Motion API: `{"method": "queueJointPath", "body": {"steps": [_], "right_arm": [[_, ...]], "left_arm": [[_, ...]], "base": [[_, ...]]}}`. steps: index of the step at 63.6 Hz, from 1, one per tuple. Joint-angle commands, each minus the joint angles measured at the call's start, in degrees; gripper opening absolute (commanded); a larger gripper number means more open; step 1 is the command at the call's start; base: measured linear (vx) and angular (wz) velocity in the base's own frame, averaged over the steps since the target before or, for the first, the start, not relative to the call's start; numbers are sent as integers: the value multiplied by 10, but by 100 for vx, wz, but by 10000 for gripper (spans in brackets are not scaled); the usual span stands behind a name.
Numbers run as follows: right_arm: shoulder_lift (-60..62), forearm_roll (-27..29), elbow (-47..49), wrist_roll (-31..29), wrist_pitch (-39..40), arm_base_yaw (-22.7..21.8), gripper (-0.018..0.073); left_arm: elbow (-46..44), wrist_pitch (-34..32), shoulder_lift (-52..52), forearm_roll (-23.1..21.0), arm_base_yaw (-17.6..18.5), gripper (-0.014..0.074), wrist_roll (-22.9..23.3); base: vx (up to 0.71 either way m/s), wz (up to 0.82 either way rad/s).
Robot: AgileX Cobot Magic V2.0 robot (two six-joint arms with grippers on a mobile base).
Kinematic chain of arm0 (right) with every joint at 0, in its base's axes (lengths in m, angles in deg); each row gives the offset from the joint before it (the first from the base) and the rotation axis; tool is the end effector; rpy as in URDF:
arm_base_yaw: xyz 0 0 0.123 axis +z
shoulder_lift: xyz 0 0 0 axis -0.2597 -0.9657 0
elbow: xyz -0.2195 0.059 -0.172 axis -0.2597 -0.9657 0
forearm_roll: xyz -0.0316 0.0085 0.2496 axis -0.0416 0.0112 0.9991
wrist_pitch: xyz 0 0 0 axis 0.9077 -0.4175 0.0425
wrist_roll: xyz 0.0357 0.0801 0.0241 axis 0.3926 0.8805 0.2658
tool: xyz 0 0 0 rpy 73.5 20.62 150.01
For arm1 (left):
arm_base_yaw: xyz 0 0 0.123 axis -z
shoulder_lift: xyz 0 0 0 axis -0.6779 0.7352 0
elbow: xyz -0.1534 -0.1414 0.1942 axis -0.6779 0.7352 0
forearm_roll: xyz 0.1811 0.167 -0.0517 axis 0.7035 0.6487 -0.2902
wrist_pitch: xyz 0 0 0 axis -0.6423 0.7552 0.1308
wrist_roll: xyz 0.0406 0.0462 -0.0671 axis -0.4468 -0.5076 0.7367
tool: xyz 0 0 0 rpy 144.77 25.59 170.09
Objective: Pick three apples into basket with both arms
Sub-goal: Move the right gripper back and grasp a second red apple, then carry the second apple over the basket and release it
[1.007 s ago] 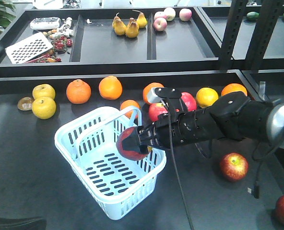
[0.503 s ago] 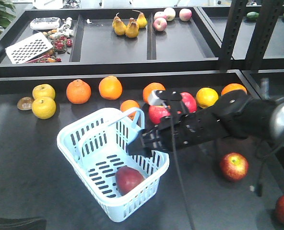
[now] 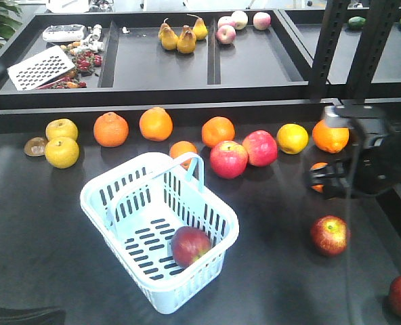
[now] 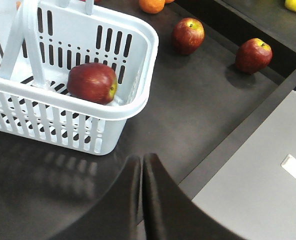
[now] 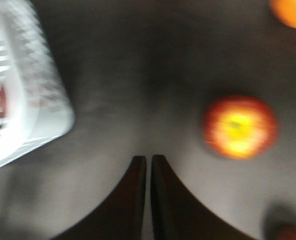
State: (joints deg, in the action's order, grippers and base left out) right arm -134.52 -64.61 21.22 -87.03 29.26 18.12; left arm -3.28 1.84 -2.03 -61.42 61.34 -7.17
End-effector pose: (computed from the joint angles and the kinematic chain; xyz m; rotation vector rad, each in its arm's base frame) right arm 0.3145 0.0346 0.2558 -0.2426 2.6894 0.2560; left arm 0.0856 -0.0708 0.2369 0.5689 2.0774 -0.6963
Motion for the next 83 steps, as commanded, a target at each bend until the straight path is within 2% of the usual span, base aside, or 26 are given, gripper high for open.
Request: {"method": "queueJointPath", "body": {"steps": [1, 9, 16, 22, 40, 69, 75, 83], "right_arm": [[0, -8, 17, 0, 28, -41, 111], [-37, -9, 34, -8, 34, -72, 347], [-80, -27, 69, -4, 33, -77, 604], [-113, -33, 103, -3, 20, -77, 730], [-204, -67, 144, 18, 2, -76, 678], [-311, -61, 144, 15, 28, -75, 564], [-311, -52, 144, -3, 25, -75, 515], [-293, -41, 144, -9, 17, -75, 348]], "left_arm": [[-15, -16, 1, -20, 1, -6, -2], [-15, -16, 1, -20, 1, -6, -2], [-15, -16, 1, -20, 1, -6, -2], [-15, -16, 1, -19, 1, -6, -2], [-15, -16, 1, -20, 1, -6, -2], [-15, -16, 1, -20, 1, -6, -2], [-15, -16, 1, -20, 1, -6, -2], [-15, -16, 1, -20, 1, -6, -2]], "base": [[0, 0], [0, 0], [0, 0], [0, 0], [0, 0], [0, 0], [0, 0], [0, 0]]}}
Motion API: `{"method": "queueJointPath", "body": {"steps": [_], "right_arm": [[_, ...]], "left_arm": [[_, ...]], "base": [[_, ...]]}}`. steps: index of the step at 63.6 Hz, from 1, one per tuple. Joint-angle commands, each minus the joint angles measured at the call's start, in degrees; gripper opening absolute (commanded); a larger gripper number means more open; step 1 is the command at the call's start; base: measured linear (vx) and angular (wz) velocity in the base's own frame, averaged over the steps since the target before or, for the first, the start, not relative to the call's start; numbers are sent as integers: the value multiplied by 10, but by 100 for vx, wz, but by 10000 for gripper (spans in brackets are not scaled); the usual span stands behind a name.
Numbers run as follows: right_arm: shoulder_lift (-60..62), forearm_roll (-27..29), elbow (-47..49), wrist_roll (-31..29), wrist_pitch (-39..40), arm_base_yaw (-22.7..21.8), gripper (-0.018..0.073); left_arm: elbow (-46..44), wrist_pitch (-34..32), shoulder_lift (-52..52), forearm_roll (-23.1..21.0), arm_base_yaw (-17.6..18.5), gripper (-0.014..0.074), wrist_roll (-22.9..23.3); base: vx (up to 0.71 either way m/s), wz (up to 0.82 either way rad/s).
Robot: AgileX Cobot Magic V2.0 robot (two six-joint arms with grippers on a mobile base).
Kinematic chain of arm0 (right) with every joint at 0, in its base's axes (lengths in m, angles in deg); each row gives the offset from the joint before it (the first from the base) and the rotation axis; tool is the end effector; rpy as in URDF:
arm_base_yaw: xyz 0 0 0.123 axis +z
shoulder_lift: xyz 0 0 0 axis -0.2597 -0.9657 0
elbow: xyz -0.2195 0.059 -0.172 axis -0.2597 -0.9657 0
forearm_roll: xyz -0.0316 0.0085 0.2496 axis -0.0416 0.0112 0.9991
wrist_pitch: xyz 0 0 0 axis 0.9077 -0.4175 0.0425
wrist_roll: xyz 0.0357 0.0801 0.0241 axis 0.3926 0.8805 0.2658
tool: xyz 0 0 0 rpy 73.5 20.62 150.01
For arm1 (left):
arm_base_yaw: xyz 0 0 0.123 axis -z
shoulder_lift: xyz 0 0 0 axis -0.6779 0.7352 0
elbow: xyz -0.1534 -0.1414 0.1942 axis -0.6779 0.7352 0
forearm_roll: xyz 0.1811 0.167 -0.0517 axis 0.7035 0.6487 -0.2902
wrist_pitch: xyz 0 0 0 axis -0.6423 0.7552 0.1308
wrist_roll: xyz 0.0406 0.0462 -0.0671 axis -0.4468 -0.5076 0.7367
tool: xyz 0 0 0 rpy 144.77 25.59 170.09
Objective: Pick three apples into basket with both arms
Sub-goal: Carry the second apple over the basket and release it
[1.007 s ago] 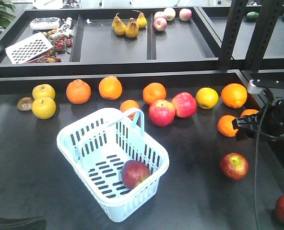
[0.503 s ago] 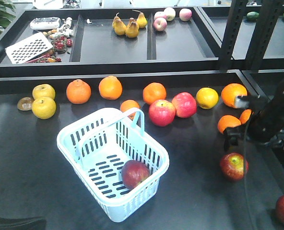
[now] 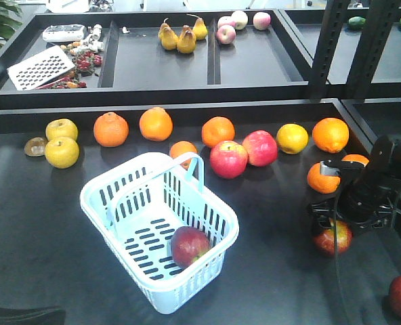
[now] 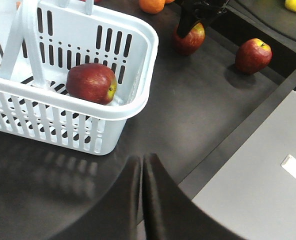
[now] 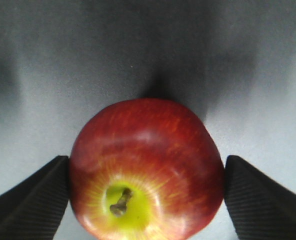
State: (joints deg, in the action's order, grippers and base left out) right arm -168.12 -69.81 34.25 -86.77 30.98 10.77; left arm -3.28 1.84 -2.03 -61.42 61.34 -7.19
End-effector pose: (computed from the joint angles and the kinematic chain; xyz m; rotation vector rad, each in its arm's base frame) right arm 0.3973 -0.0181 0.0989 -0.1082 3.0327 0.1782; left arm 0.0856 -0.0708 0.2369 0.5692 2.0772 -0.6960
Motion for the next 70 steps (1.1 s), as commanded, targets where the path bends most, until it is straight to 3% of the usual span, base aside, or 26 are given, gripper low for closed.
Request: {"method": "queueJointPath", "body": {"steps": [1, 15, 32, 43, 58, 65, 70], "right_arm": [[49, 14, 13, -12, -3, -2, 324], [142, 80, 13, -76, -72, -2, -16], [278, 270, 13, -191, -195, 12, -4], [313, 284, 13, -190, -204, 95, -1], [283, 284, 13, -173, -108, 231, 32], [255, 291, 13, -173, -75, 260, 140], [241, 309, 13, -175, -58, 267, 288]], "left_arm": [[-15, -16, 1, -20, 1, -6, -2], [-15, -16, 1, -20, 1, -6, -2], [-15, -16, 1, -20, 1, -6, -2], [-15, -16, 1, -20, 1, -6, -2], [-15, -17, 1, -20, 1, -6, -2], [-15, -16, 1, -20, 1, -6, -2], [-15, -14, 1, -20, 1, -6, -2]], "base": [[0, 0], [0, 0], [0, 0], [0, 0], [0, 0], [0, 0], [0, 0]]}}
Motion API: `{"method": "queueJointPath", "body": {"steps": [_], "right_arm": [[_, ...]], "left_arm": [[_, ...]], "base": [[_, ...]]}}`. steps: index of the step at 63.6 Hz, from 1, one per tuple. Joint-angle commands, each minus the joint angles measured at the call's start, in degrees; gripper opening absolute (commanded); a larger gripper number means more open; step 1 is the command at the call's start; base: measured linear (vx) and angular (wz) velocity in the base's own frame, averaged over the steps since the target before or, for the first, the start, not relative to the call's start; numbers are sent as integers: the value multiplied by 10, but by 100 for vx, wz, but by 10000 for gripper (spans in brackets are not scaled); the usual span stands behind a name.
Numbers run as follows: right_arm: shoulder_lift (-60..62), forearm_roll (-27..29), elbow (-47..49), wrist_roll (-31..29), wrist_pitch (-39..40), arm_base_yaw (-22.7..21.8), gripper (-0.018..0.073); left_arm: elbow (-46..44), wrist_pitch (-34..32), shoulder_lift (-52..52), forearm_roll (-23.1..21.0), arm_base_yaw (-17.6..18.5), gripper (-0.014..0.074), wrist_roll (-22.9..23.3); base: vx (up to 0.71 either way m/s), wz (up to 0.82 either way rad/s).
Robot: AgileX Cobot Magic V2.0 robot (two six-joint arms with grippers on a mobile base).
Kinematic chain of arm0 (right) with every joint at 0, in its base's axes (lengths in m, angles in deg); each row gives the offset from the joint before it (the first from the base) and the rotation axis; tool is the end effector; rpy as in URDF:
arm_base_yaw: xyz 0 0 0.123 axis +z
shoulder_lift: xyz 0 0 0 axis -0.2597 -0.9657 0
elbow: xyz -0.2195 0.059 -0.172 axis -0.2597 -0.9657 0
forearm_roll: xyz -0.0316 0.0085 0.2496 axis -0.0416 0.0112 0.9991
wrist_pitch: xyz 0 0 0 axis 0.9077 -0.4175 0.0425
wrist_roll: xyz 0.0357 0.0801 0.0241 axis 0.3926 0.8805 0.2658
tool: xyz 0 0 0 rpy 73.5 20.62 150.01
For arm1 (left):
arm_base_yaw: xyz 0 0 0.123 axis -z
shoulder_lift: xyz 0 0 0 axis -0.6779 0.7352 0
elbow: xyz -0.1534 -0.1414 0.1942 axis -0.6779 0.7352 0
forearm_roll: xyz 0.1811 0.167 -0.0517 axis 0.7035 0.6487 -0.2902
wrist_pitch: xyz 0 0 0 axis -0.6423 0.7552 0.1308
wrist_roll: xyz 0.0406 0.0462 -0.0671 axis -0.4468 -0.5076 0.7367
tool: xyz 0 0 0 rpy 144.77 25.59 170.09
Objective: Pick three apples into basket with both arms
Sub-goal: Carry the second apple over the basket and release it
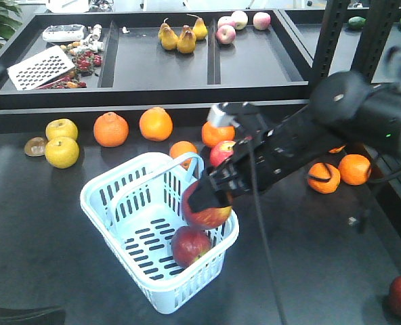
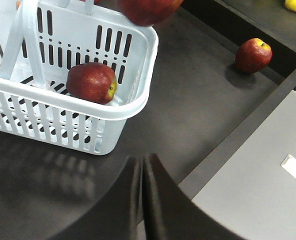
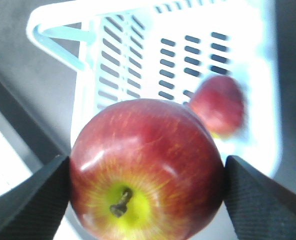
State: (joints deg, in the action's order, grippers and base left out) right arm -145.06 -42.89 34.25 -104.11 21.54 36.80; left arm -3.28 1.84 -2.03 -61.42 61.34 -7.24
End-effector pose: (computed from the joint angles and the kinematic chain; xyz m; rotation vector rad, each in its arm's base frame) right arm 0.3233 0.1769 0.2640 -0.8450 2.5426 0.7612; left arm 0.0856 -0.0708 0.2369 0.5701 2.0769 -0.6955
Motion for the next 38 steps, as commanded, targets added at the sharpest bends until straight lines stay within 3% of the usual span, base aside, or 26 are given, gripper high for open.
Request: {"method": "queueJointPath", "body": {"steps": [1, 11, 16, 29, 38], "right_arm": [[9, 42, 13, -3, 40, 7, 316], [-1, 44, 13, -2, 81, 7, 636], [-1, 44, 13, 0, 85, 7, 725], [2, 42, 13, 4, 63, 5, 701], [29, -4, 13, 35, -18, -13, 565]], "left_arm": [[-15, -14, 1, -20, 1, -6, -2], [-15, -14, 1, -20, 1, -6, -2], [-15, -14, 1, -20, 1, -6, -2], [-15, -14, 1, -20, 1, -6, -2], [-15, -12, 1, -20, 1, -6, -2]], "base": [[0, 0], [0, 0], [0, 0], [0, 0], [0, 0]]}}
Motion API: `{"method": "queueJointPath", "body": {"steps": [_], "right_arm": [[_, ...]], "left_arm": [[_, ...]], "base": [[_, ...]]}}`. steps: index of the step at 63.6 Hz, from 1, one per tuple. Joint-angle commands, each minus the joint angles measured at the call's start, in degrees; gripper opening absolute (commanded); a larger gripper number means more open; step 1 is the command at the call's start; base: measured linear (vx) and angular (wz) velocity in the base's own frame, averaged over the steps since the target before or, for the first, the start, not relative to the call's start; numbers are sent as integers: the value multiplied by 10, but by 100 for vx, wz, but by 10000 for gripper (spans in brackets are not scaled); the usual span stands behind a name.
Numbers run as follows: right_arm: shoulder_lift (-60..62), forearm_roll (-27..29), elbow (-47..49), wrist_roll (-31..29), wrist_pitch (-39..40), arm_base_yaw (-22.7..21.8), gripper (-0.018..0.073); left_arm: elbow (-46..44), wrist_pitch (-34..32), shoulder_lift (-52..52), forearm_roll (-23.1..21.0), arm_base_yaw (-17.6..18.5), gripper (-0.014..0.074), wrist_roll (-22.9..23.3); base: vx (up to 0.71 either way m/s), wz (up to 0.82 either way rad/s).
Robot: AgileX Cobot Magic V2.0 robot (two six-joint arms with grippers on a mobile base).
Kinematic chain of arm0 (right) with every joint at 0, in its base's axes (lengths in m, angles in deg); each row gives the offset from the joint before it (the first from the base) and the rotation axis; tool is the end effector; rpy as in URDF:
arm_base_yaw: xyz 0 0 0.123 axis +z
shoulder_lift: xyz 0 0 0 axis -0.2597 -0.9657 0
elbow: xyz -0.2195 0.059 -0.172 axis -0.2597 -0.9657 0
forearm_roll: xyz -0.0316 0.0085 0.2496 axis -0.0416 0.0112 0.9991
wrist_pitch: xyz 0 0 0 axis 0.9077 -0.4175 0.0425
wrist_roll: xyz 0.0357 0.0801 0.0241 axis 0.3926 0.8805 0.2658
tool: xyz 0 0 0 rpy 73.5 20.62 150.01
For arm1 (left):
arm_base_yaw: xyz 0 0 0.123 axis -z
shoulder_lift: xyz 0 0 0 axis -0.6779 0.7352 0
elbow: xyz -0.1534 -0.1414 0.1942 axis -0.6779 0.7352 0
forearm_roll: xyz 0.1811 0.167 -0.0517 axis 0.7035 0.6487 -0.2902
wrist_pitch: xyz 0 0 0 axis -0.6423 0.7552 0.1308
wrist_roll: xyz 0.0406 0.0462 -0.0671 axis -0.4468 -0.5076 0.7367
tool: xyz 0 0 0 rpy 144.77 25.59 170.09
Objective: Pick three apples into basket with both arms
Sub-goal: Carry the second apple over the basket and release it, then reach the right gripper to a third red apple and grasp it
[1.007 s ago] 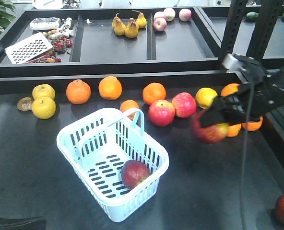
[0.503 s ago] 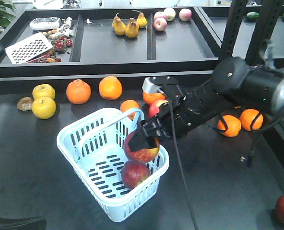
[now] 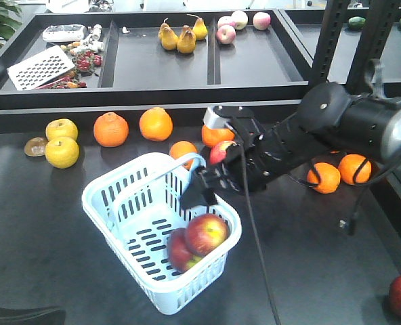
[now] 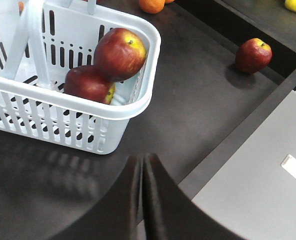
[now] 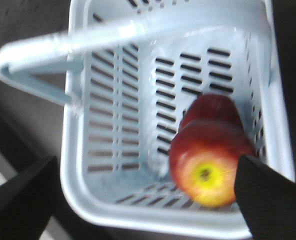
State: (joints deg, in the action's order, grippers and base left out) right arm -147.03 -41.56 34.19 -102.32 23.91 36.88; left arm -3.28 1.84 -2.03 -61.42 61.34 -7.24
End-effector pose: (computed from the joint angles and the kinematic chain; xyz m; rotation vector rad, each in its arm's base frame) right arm 0.3308 0.1803 0.2527 -0.7613 2.5676 0.7799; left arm 0.0856 -0.0708 0.2369 0.5701 2.0769 -0.6955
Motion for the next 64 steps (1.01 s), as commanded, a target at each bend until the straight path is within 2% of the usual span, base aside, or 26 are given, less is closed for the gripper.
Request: {"method": "queueJointPath", "body": {"steps": [1, 7, 17, 22, 32, 46, 52, 56, 59, 64], "right_arm": [[52, -28, 14, 24, -50, -16, 545], [85, -121, 14, 84, -69, -32, 363], [137, -264, 14, 172, -96, -67, -17], [150, -302, 14, 200, -112, -93, -11], [160, -324, 6, 224, -134, -160, -8], [161, -391, -90, 265, -121, -270, 20], [161, -404, -132, 264, -106, -319, 92], [161, -404, -145, 263, -99, -343, 179], [161, -404, -152, 263, -97, -359, 253], [159, -412, -153, 262, -95, -374, 428]], "left_arm": [[-15, -11, 1, -20, 1, -6, -2], [-15, -11, 1, -20, 1, -6, -2], [-15, -11, 1, -20, 1, -6, -2], [-15, -11, 1, -20, 1, -6, -2], [-15, -11, 1, -20, 1, -6, -2], [-15, -11, 1, -20, 1, -6, -2], [-15, -11, 1, -20, 1, -6, -2], [-15, -11, 1, -20, 1, -6, -2], [-15, -10, 1, -21, 1, -6, -2], [-15, -10, 1, -21, 1, -6, -2]], "base": [[0, 0], [0, 0], [0, 0], [0, 0], [0, 0], [0, 0], [0, 0], [0, 0], [0, 0], [0, 0]]}}
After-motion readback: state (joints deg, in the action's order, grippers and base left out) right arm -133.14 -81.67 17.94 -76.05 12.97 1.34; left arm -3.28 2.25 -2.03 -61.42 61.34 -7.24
